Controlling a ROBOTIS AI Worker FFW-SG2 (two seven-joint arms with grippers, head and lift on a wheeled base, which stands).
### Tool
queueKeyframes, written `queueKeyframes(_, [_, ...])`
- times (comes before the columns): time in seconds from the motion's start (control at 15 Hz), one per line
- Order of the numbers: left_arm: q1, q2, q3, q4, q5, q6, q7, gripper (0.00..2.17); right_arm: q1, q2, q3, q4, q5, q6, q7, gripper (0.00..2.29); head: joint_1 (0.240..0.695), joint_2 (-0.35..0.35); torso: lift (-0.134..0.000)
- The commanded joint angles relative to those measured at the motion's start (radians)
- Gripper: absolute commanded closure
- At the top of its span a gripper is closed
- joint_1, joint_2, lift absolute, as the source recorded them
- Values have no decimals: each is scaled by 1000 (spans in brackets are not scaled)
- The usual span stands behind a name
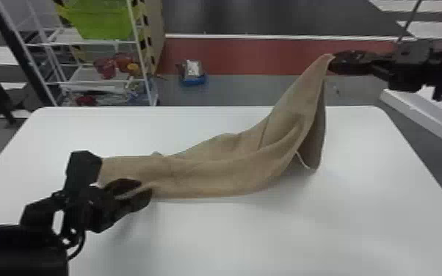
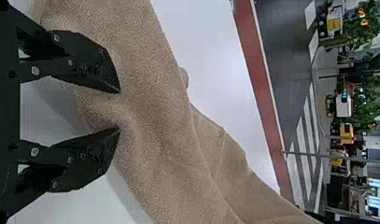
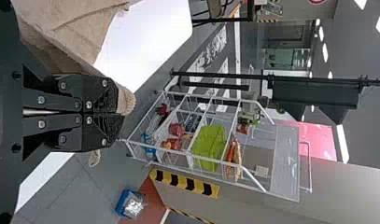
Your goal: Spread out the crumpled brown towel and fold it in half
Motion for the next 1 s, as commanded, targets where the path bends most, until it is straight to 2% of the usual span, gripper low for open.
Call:
queueKeyframes(0.0, [-4,-3,33,-36,6,38,-30,1096,20,-2,-16,-20,-5,0,3,1943,695,2,-134])
queueKeyframes(0.07, [-7,-3,45,-61,17,72,-36,1433,32,-9,-27,-36,-22,9,3,1943,695,4,-134])
queueKeyframes(0.13, [-9,-3,54,-81,17,106,-41,1679,50,-20,-30,-50,-37,18,3,1943,694,6,-134])
queueKeyframes(0.4, [-72,-3,59,-151,14,231,-79,1703,99,-32,-65,-105,-71,43,3,1943,686,11,-134])
queueKeyframes(0.47, [-83,-3,56,-153,-2,247,-113,1700,105,-34,-70,-114,-73,52,3,1943,681,10,-134])
queueKeyframes(0.53, [-80,-3,65,-158,3,244,-138,1646,113,-40,-76,-119,-79,55,3,1939,676,7,-134])
queueKeyframes(0.67, [-47,-3,71,-154,3,219,-158,805,119,-48,-84,-119,-80,55,3,1939,670,-9,-134])
queueKeyframes(0.73, [-43,5,74,-154,-14,219,-205,535,115,-48,-82,-119,-79,58,3,1936,673,-12,-134])
queueKeyframes(0.8, [-37,12,77,-158,-28,225,-244,491,105,-48,-82,-119,-80,71,3,1939,678,-15,-134])
queueKeyframes(0.93, [-23,28,56,-161,-74,222,-262,491,92,-48,-73,-119,-77,98,3,1936,692,-24,-134])
